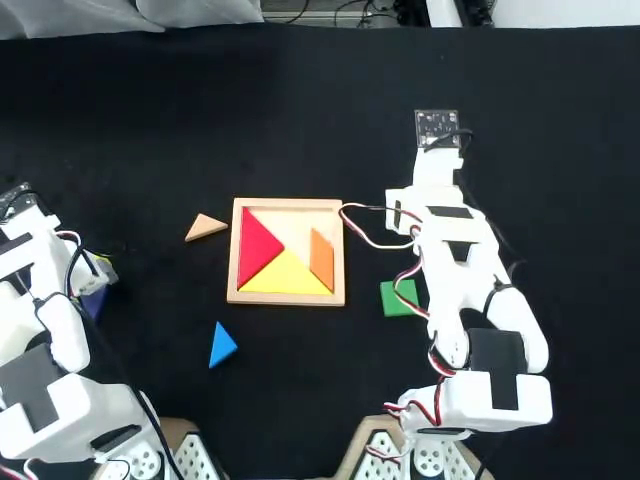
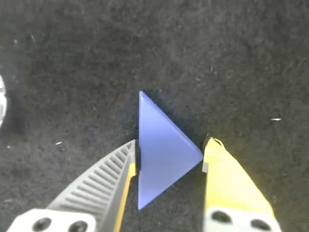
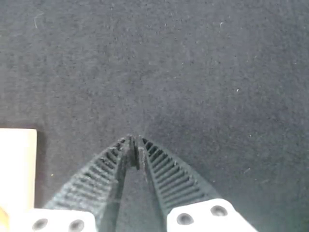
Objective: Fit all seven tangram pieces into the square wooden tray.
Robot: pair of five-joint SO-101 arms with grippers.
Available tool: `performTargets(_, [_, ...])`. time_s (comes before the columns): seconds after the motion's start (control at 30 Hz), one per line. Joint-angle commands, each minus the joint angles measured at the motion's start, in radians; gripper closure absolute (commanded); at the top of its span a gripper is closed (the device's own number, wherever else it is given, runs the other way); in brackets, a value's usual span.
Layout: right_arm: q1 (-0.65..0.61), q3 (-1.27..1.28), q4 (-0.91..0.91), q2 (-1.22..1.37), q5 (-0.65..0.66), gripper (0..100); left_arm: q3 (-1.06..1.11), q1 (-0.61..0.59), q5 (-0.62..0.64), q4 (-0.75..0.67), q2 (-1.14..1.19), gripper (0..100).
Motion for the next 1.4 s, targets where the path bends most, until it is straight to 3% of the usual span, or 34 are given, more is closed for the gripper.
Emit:
performTargets(0.0, [-0.015,-0.047,-0.02,-0.002,0.011,98.7,-0.044,0.012,0.012,0.046,-0.025,79])
performTargets(0.4, [-0.015,-0.05,-0.015,-0.002,0.011,98.7,0.025,0.053,0.017,0.144,-0.336,79])
performTargets(0.6, [0.011,-0.048,-0.015,-0.012,0.011,98.7,-0.104,0.369,0.161,0.387,-0.485,79])
performTargets(0.77, [0.043,-0.053,-0.017,-0.012,0.003,98.7,-0.237,0.625,0.433,0.402,-0.489,79])
performTargets(0.87, [0.043,-0.053,-0.018,-0.012,0.003,98.7,-0.297,0.75,0.537,0.39,-0.489,79])
performTargets(1.07, [0.077,-0.064,-0.02,-0.012,0.003,98.7,-0.289,0.961,0.667,0.181,-0.446,79])
performTargets(1.23, [0.127,-0.079,-0.015,-0.012,-0.003,98.7,-0.348,1.013,0.758,0.026,-0.218,79])
performTargets(1.37, [0.149,-0.079,-0.02,-0.012,-0.064,98.7,-0.499,1.023,0.859,0.026,0.006,79])
